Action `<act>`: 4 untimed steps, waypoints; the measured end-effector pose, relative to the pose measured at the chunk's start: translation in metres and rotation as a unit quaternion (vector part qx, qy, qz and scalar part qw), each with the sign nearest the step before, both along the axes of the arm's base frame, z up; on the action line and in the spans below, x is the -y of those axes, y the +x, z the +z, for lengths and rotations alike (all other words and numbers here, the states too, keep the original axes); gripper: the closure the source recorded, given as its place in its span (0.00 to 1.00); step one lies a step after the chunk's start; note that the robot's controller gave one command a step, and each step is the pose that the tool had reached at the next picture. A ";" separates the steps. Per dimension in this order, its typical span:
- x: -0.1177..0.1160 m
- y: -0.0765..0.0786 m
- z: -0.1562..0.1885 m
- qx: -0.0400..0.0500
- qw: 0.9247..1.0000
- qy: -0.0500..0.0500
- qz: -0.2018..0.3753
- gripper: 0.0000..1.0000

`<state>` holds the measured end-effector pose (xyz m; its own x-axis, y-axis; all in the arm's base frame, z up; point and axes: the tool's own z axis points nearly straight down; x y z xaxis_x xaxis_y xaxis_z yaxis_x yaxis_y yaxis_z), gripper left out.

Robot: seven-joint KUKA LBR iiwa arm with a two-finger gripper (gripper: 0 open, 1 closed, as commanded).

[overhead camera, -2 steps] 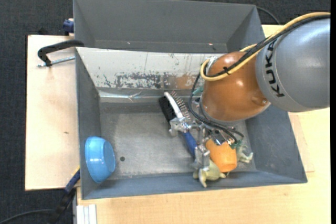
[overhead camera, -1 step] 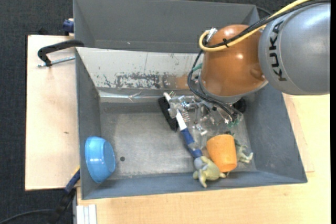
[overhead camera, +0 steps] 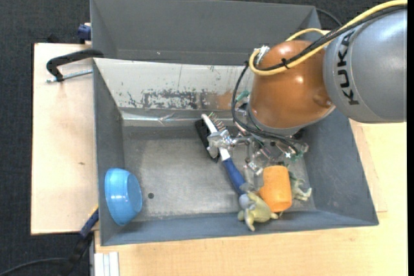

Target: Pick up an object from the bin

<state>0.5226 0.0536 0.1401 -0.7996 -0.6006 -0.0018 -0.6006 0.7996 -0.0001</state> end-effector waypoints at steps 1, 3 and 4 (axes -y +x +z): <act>0.010 -0.004 0.007 0.002 0.981 0.000 0.196 0.00; 0.008 0.049 -0.070 0.002 0.809 0.000 0.587 0.00; 0.007 0.049 -0.070 0.001 0.810 0.001 0.587 1.00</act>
Offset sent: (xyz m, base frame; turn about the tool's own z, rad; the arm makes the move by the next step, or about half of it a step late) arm -0.0054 -0.0103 0.0065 -0.3971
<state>0.5716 0.0462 0.0706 0.3224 -0.9466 -0.0035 -0.9466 -0.3224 -0.0015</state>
